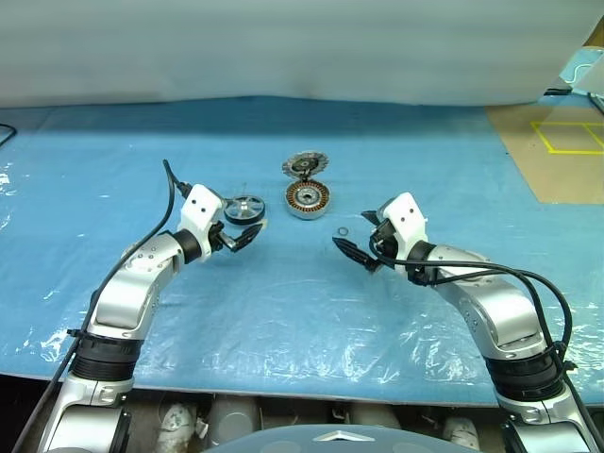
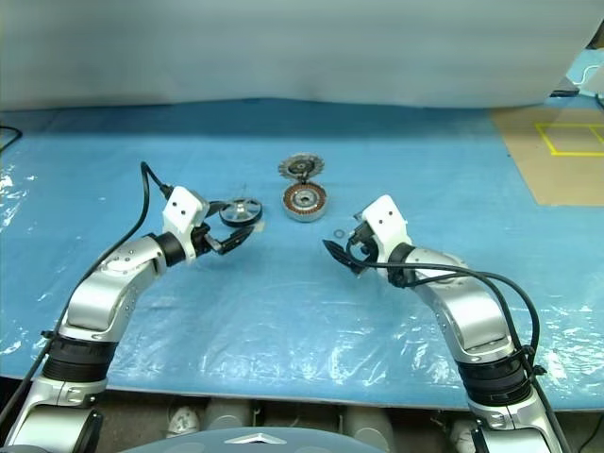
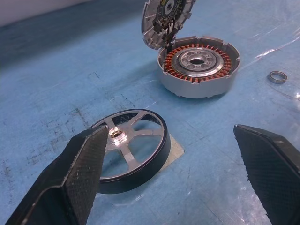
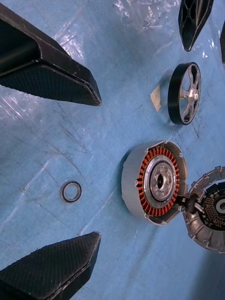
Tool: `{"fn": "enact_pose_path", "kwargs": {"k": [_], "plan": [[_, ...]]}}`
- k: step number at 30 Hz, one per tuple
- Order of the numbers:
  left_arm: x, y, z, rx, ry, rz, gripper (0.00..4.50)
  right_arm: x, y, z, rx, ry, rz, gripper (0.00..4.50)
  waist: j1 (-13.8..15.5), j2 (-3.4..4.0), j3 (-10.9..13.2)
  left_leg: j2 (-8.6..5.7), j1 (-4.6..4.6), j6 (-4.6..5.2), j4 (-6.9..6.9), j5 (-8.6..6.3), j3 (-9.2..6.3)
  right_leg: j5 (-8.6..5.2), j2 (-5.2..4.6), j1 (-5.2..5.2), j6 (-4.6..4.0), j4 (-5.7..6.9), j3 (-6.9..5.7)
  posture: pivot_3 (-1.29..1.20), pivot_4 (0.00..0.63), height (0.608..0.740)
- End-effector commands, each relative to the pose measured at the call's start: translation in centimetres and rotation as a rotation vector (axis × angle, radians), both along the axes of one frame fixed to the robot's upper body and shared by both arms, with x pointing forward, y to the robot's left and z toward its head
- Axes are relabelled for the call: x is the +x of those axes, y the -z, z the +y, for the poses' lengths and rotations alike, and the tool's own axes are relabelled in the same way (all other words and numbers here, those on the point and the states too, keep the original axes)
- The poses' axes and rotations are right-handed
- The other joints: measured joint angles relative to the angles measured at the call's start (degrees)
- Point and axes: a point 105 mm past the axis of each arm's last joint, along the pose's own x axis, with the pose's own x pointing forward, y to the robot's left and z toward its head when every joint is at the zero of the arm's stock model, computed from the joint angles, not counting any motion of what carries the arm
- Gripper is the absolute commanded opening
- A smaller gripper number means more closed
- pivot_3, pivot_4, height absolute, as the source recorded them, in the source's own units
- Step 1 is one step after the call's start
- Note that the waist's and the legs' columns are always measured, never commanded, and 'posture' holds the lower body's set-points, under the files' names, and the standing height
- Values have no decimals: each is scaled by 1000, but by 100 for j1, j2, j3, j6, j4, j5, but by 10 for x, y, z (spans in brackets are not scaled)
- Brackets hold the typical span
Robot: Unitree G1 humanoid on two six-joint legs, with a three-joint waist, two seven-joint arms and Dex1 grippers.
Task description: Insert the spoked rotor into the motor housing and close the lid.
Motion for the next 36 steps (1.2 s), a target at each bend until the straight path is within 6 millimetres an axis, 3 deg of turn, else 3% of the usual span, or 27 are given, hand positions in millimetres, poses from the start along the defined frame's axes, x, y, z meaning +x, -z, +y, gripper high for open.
{"fn": "enact_pose_path", "kwargs": {"k": [1, 14, 19, 22, 32, 36], "plan": [[1, -8, 0, 3, 10, -43, 4500, -1, -7, 3, 1, -16, -36, 4463, 0, 0, 0, 0, 0, 0, 0, 0, 0, 0, 0, 0, 0, 0, 0, 0, 150, 740], [2, -4, 2, 9, 12, -41, 4500, -2, -2, 2, -15, -13, -21, 4463, 0, 0, 0, 0, 0, 0, -1, 0, 0, 0, 0, 0, 0, 0, 0, 0, 150, 740], [3, -3, 2, 7, 7, -42, 4500, -1, 14, -1, -248, -88, 94, 4463, -3, 0, 0, -1, 1, 0, 2, 0, 0, 1, 0, 1, 1, 1, 3, 0, 150, 740], [2, -1, 0, 1, 9, -38, 4500, 2, 8, 10, -320, -225, 129, 4463, -17, 0, 0, 0, 5, 0, 4, 0, 0, 0, 0, 1, 0, 8, 5, 0, 150, 740], [-14, 16, -9, 35, 53, -22, 4500, 70, -22, 62, -554, -422, 31, 4463, -42, 0, 0, 3, -10, 1, 25, 0, 4, -5, 0, -17, -10, 39, 6, 0, 150, 740], [-19, 19, -9, 30, 46, -13, 4500, 91, -19, 70, -596, -427, 10, 4463, -23, -1, 0, 8, -29, 1, 32, 0, 3, -6, 1, -33, -16, 49, -1, 0, 150, 740]]}}
